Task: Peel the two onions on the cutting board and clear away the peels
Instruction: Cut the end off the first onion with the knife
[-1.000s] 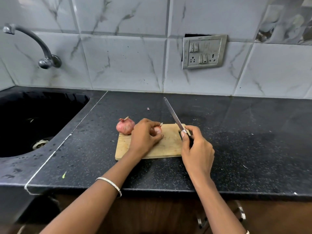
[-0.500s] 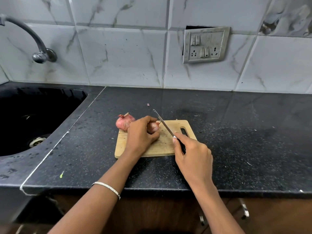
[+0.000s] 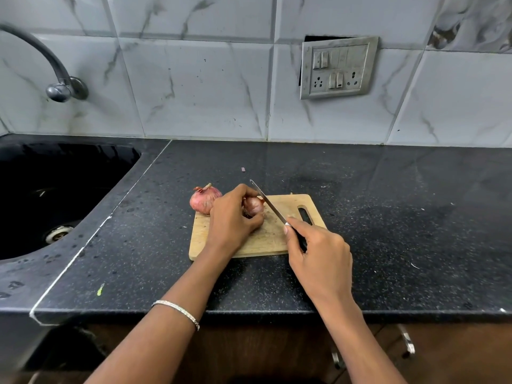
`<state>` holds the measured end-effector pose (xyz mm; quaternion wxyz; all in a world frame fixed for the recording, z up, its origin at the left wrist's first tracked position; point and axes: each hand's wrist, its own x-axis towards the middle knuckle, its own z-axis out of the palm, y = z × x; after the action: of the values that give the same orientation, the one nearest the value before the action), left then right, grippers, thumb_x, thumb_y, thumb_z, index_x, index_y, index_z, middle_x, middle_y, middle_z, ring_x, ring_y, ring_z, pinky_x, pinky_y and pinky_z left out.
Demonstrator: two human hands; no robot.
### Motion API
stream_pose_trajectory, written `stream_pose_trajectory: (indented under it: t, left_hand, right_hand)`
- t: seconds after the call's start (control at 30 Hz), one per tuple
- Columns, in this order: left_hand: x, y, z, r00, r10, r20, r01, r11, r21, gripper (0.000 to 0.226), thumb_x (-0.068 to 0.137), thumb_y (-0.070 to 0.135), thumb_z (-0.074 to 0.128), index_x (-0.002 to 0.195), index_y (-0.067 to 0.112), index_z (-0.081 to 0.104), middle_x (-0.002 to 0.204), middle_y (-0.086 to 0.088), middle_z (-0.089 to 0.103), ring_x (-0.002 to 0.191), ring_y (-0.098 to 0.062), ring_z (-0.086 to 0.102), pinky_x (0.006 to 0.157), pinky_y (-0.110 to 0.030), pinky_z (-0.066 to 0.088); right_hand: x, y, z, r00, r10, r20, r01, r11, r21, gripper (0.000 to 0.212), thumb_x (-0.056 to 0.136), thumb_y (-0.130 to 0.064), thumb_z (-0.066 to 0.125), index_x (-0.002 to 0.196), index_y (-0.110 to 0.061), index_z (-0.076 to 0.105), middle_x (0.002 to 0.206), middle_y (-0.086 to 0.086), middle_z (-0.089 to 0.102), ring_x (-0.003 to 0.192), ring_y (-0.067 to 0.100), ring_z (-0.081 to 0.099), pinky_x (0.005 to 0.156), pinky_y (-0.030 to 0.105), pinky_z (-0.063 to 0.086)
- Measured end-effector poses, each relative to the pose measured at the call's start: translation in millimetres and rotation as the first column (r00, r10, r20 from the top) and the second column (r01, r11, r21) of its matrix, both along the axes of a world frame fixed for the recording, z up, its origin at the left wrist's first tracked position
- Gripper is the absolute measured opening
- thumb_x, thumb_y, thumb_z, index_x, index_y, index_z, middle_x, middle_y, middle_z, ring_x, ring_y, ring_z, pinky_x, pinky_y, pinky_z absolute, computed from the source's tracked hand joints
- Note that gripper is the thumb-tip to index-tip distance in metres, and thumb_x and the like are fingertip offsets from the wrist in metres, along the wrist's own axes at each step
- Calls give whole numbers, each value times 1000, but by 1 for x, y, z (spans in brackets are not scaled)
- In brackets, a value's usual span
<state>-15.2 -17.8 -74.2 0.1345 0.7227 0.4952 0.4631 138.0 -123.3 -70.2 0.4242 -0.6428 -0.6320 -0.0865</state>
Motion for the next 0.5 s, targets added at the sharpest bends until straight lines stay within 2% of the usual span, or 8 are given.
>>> stream_pose_trajectory:
  t: [0.17, 0.27, 0.33, 0.43, 0.5]
  left_hand:
    - [-1, 3, 0, 999, -43, -8, 43, 999, -9, 35, 72, 14, 85, 104, 21, 73, 94, 11, 74, 88, -9, 68, 81, -41, 58]
    - [-2, 4, 0, 998, -58, 0, 58, 998, -20, 36, 71, 12, 85, 105, 21, 75, 94, 11, 74, 89, -8, 69, 81, -40, 60]
    - [-2, 4, 0, 998, -64, 12, 64, 998, -27, 37, 71, 11, 85, 104, 22, 75, 93, 11, 74, 88, -8, 69, 80, -40, 60]
    - [-2, 4, 2, 998, -62, 26, 63, 998, -31, 36, 70, 10, 86, 103, 23, 75, 92, 11, 75, 87, -8, 69, 79, -40, 60]
    - [-1, 5, 0, 998, -59, 35, 60, 998, -29, 35, 70, 10, 86, 101, 23, 75, 90, 11, 75, 85, -7, 69, 78, -39, 60]
  right_hand:
    - [-2, 2, 5, 999, -1, -45, -1, 999, -50, 23, 95, -34, 67, 116, -28, 76, 70, -4, 71, 56, 19, 63, 52, 32, 51]
    - [-8, 7, 11, 997, -11, -71, 5, 996, -87, 20, 97, -33, 64, 110, -25, 77, 69, -2, 71, 59, 23, 64, 54, 32, 48]
    - [-14, 11, 15, 999, -16, -35, 11, 992, -124, 21, 99, -33, 60, 106, -22, 77, 73, -1, 72, 63, 24, 65, 56, 34, 49]
    - [-20, 13, 22, 999, -19, 39, 27, 978, -208, 28, 103, -35, 51, 120, -27, 73, 88, 3, 75, 78, 28, 68, 62, 36, 50]
    - [-19, 7, 24, 996, -31, 87, 50, 973, -227, 30, 104, -36, 50, 125, -30, 70, 91, 2, 75, 81, 27, 69, 62, 35, 50]
